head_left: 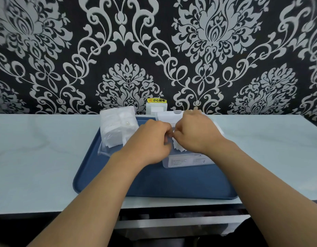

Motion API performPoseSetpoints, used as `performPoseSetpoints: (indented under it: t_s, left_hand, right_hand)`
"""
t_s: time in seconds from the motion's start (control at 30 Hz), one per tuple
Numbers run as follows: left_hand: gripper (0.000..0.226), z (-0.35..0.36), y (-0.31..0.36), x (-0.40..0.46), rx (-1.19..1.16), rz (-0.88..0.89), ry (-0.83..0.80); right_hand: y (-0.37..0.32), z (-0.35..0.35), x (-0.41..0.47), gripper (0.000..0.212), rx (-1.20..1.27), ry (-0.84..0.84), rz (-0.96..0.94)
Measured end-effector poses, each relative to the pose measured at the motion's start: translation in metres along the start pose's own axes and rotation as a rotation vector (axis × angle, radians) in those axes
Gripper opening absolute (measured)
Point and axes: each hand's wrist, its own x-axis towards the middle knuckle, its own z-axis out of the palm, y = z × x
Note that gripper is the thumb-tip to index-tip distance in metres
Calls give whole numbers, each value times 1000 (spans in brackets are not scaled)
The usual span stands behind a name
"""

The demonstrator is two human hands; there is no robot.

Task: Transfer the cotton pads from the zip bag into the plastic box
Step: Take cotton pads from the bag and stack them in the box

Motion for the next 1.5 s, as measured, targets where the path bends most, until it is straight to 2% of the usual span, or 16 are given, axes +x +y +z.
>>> performPoseSetpoints:
  t_s: [0.1, 0.17, 0.23, 0.33, 0.43, 0.5, 0.6, 0.73, 0.77, 0.93, 1.03, 1.1, 1.37, 1.5]
  left_hand:
    - [9, -10, 4, -5, -10, 37, 70]
    - [9, -26, 3, -9, -51, 45, 205]
    - [19, -44, -4, -17, -120, 20, 320]
    - [42, -61, -22, -34, -138, -50, 324]
    - [75, -67, -39, -53, -50, -174, 185]
    - [90, -68, -49, -61, 31, -241, 134]
    - [76, -68, -63, -64, 71, -305, 214]
    - [14, -64, -70, -60, 7, -317, 382]
    - [10, -63, -68, -59, -11, -302, 430]
    - [11, -61, -59, -49, -87, -188, 618]
    - [12, -59, -56, -44, -122, -109, 620]
    - [12, -56, -53, -42, -120, -81, 598]
    - [14, -56, -49, -39, -127, -49, 616]
    - [14, -56, -47, -39, -128, -29, 613]
  right_hand:
    - [-10, -9, -1, 18, 196, 121, -10]
    - [-21, -18, -6, 16, 387, 276, 1]
    - [-37, -25, -16, 19, 527, 317, -15]
    - [-68, -25, -31, 22, 597, 183, -114]
    - [-93, -12, -40, 28, 441, -28, -274]
    - [-102, -1, -41, 24, 351, -133, -313]
    - [-110, 12, -35, 16, 213, -182, -283]
    - [-115, 19, -22, 14, -18, -104, -222]
    - [-115, 18, -19, 16, -48, -100, -214]
    - [-110, 10, -2, 45, -79, 0, -169]
    - [-107, 7, 4, 61, -70, 1, -166]
    - [-106, 4, 6, 60, -69, -4, -154]
    - [-105, -4, 11, 35, -106, 37, -156]
    - [-102, -2, 12, 50, -86, 47, -166]
